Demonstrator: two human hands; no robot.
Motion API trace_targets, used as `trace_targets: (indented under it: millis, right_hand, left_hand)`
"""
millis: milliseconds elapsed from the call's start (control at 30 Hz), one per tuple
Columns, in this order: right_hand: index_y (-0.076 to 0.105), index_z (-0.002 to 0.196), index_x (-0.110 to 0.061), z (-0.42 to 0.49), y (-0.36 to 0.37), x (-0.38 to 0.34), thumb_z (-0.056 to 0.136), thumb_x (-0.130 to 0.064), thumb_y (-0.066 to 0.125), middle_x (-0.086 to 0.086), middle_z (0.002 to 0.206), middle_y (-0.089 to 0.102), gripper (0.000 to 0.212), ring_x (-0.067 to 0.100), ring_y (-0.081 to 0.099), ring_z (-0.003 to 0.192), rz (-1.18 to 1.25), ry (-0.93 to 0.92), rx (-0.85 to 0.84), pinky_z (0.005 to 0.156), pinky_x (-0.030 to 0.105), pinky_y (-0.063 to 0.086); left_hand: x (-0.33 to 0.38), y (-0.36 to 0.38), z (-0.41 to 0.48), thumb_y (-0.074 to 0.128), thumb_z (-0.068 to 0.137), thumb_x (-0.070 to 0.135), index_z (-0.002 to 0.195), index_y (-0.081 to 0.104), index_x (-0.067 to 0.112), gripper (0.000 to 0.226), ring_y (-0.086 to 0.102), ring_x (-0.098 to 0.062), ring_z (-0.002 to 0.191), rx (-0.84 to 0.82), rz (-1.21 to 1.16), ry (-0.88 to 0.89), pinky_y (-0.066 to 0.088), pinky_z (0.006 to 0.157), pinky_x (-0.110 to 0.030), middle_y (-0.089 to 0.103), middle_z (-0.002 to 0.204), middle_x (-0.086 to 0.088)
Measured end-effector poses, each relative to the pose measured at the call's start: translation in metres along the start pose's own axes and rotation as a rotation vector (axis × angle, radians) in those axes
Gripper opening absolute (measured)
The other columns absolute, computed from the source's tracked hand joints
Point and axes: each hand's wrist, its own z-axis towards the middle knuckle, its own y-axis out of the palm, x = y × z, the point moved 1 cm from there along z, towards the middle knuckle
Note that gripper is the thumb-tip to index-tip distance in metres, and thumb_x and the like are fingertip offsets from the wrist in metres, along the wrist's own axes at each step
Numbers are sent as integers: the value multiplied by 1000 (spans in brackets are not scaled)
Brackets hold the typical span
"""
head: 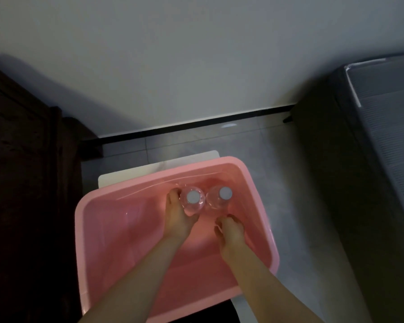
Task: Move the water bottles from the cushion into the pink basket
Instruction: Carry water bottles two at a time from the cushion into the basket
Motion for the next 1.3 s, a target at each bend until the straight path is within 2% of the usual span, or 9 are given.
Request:
trace_targets:
  millis: [133,267,433,533,633,800,967,1100,1300]
  right_hand:
    - [48,108,-13,-35,-21,-20,84,3,53,10,92,55,29,17,54,75,-194,-48,-91,72,30,50]
    - [66,97,-23,-82,-37,-57,77,-22,65,-4,93,67,21,18,63,84,-517,-444,-183,82,41,54]
    - [64,108,-20,-152,2,-117,80,-5,66,-1,113,66,32,20,60,104,-787,-987,-342,95,39,47]
    - [62,118,-18,-205,43,-131,79,-14,67,-1,122,59,39,15,50,113,-916,-1233,-381,90,18,32]
    - [58,123,-17,-258,83,-119,80,-21,67,1,127,56,44,20,42,122,-1016,-1415,-452,90,17,27]
    - [50,134,-19,-356,141,-20,81,-37,65,6,147,41,58,25,29,138,-1165,-1645,-659,112,36,27]
    - [36,144,-27,-440,175,109,81,-58,61,1,157,27,75,25,16,146,-1246,-1745,-816,119,49,16]
    - [30,148,-26,-508,198,229,82,-61,58,2,159,23,79,24,13,147,-1259,-1766,-989,119,47,16]
    - [39,143,-20,-579,226,361,90,-43,57,4,152,34,60,24,24,141,-1264,-1704,-1188,114,40,25]
  left_hand:
    - [24,-28,-3,87,54,5,127,41,1,87,44,-30,120,-106,94,-24,38,98,-33,45,130,-14]
    - [58,-88,-13,85,63,12,126,47,5,74,51,-23,119,-113,104,55,44,96,-33,53,127,-8]
    - [92,-203,-51,76,77,23,122,56,12,51,56,-18,114,187,13,97,44,98,-33,59,121,-1]
    - [95,-271,-90,71,83,21,123,57,16,42,54,-14,116,377,-92,66,42,98,-32,60,123,1]
    - [85,-331,-138,66,87,27,125,55,20,41,50,-9,118,549,-107,46,39,99,-31,57,125,3]
    - [24,-430,-277,61,88,41,139,40,33,55,47,-3,115,865,-171,-45,44,88,-17,44,136,13]
    - [-56,-516,-432,64,86,42,145,29,32,70,33,-15,136,1092,-67,-167,34,110,-42,32,151,4]
    - [-122,-580,-563,70,83,33,143,33,28,71,35,6,121,1273,-47,-216,33,98,-18,40,144,6]
    - [-187,-640,-671,70,83,23,143,36,15,69,39,-20,134,1378,-18,-379,32,110,-38,41,148,-9]
